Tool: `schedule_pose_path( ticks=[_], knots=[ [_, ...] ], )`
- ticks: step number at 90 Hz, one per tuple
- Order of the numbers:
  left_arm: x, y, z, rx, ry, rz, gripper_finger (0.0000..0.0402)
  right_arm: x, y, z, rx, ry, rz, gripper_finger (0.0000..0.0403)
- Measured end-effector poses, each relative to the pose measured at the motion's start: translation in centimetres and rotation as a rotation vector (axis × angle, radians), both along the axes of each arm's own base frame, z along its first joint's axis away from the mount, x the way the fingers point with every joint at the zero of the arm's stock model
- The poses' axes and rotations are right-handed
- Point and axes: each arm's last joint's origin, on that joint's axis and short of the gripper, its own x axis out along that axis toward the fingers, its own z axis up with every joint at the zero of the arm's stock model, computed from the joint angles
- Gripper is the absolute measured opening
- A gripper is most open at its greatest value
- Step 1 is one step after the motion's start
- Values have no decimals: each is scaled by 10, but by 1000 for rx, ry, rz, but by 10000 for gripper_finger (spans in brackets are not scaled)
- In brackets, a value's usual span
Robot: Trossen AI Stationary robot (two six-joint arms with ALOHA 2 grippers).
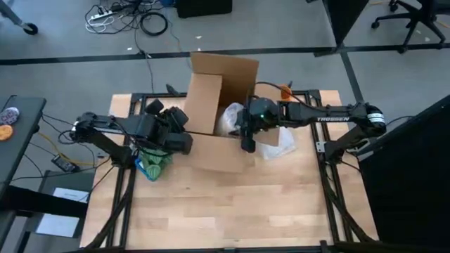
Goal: Wrap mug
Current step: Put the wrapped yellow mug into the brown cardboard box
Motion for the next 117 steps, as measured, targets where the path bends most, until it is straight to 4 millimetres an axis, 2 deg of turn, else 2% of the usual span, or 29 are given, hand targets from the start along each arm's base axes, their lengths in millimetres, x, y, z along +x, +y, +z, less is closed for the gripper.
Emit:
schedule_pose_path(
  ticks=[12, 25, 31, 39, 49, 65, 76, 90, 117],
  knots=[
    [1, 0, -12, -1, 37, -1, 117, -3, 16, 17, 84, 0, 24, 59],
    [1, -1, -15, -2, 42, -3, 117, -9, 31, 52, 197, -53, 64, 59],
    [2, -1, -15, -3, 30, -5, 117, -10, 34, 63, 196, -83, 71, 59],
    [3, -1, -15, -5, 22, -5, 117, -11, 34, 74, 167, -117, 34, 59],
    [4, -1, -15, -7, 9, -6, 117, -11, 19, 82, 109, -163, -62, 59],
    [4, -1, -15, -7, 9, -6, 117, -14, -14, 74, 118, -93, -222, 59],
    [4, -1, -15, -7, 11, -6, 117, -14, -28, 62, 111, -7, -275, 59],
    [4, -1, -15, -8, 12, -7, 117, -6, -34, 49, 68, 38, -314, 59],
    [4, -2, -14, -10, 12, -7, 117, 31, -34, -1, -48, 220, -306, 59]
  ],
)
